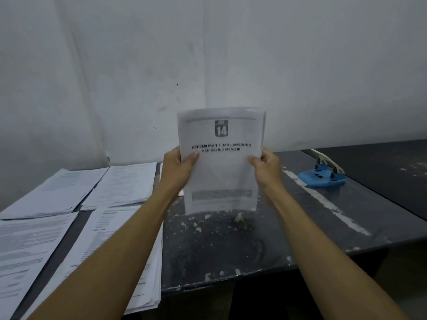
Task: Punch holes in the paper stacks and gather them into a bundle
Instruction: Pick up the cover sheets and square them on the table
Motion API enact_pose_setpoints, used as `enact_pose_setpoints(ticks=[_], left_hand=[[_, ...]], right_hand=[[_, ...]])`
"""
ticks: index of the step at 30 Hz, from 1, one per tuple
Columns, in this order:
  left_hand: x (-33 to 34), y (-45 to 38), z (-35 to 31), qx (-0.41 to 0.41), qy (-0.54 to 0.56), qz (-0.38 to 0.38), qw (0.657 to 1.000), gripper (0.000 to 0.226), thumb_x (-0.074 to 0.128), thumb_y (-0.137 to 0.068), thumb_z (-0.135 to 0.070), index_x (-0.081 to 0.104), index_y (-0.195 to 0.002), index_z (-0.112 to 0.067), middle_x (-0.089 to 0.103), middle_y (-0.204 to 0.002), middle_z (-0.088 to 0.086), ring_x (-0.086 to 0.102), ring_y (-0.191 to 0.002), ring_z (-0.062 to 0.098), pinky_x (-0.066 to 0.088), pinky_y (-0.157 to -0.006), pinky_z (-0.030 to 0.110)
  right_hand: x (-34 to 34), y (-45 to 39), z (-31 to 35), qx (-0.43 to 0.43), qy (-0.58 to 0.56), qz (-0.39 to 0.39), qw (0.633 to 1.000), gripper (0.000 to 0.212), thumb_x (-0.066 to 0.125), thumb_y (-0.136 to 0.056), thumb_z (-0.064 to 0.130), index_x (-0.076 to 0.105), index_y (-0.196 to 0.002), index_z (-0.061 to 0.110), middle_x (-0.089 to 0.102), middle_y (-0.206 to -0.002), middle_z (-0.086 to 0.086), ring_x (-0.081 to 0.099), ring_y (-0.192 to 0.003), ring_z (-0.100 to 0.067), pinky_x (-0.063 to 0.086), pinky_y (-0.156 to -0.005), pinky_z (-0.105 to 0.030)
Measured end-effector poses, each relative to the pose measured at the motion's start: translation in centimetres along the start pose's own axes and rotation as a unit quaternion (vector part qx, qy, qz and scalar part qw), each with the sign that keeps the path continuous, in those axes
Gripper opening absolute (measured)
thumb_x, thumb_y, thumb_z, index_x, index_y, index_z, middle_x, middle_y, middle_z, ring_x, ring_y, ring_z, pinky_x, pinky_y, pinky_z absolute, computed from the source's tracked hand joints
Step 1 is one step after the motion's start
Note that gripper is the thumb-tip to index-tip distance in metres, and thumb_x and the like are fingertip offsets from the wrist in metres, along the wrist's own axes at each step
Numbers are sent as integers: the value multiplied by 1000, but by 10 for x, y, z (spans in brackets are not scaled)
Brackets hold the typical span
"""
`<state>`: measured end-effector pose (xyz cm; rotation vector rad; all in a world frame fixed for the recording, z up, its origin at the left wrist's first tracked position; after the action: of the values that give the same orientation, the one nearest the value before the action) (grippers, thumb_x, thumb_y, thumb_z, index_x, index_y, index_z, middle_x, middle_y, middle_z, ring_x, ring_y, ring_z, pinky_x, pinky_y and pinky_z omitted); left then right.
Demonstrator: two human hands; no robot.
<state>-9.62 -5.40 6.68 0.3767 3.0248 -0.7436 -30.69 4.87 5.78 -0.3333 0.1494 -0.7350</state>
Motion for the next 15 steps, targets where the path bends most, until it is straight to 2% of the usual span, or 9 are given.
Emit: enact_pose_setpoints(ticks=[2, 5, 8, 10, 12, 13, 15], left_hand=[[-1, -12, -16, 16, 6, -4, 1000, 21, 67, -95, -17, 68, -116, -13, 71, -96, -15, 70, -76, -5, 54, -60, 12], [0, -13, -21, 31, 9, 0, 999, 19, 67, -95, -20, 67, -115, -17, 70, -97, -18, 70, -79, -6, 54, -60, 11], [5, 7, 9, -4, 0, 8, 1000, 27, 65, -96, -23, 66, -121, -11, 72, -104, -8, 71, -82, 2, 56, -61, 14], [8, 21, 30, -25, -12, 3, 1000, 29, 63, -98, -26, 65, -122, -11, 72, -105, -6, 70, -82, 3, 54, -58, 12], [7, 21, 35, -28, -3, -3, 1000, 27, 62, -98, -27, 66, -120, -13, 71, -98, -11, 71, -77, 1, 53, -56, 11], [5, 17, 33, -27, 5, -4, 1000, 25, 63, -98, -26, 67, -119, -13, 71, -96, -13, 71, -76, 1, 53, -57, 12], [2, 9, 28, -23, 4, 2, 1000, 21, 65, -97, -25, 67, -116, -17, 71, -94, -16, 71, -75, -2, 53, -57, 12]], right_hand=[[0, -8, 14, -15, -11, 1, 1000, 14, 59, -86, 11, 66, -93, 1, 68, -101, -26, 67, -81, -32, 55, -70, -46], [-3, -8, 18, -14, -22, -2, 1000, 16, 57, -85, 14, 66, -93, 4, 69, -101, -24, 67, -80, -30, 56, -72, -44], [1, 10, -9, 28, -2, -4, 1000, 18, 52, -93, 10, 69, -99, 9, 72, -105, -15, 67, -98, -33, 55, -87, -51], [7, 24, -28, 53, 0, 6, 999, 23, 48, -96, 9, 69, -105, 11, 72, -105, -9, 67, -102, -30, 54, -89, -47], [9, 27, -31, 50, -12, 14, 999, 23, 48, -97, 8, 68, -102, 19, 72, -103, -1, 67, -102, -23, 54, -86, -39], [8, 23, -29, 47, -12, 15, 999, 23, 50, -97, 8, 68, -99, 21, 72, -103, -1, 67, -101, -22, 54, -84, -37], [2, 12, -23, 44, -3, 6, 999, 16, 55, -94, 7, 68, -96, 15, 72, -104, -9, 67, -96, -25, 53, -83, -40]])
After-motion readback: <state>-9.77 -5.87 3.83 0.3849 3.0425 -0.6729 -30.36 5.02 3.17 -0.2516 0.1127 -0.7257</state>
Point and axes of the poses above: each hand's wrist, its own y-axis away from the middle knuckle, its own x-axis out of the palm, z = x × y, the point moved 4 cm from there along -y, towards the middle knuckle
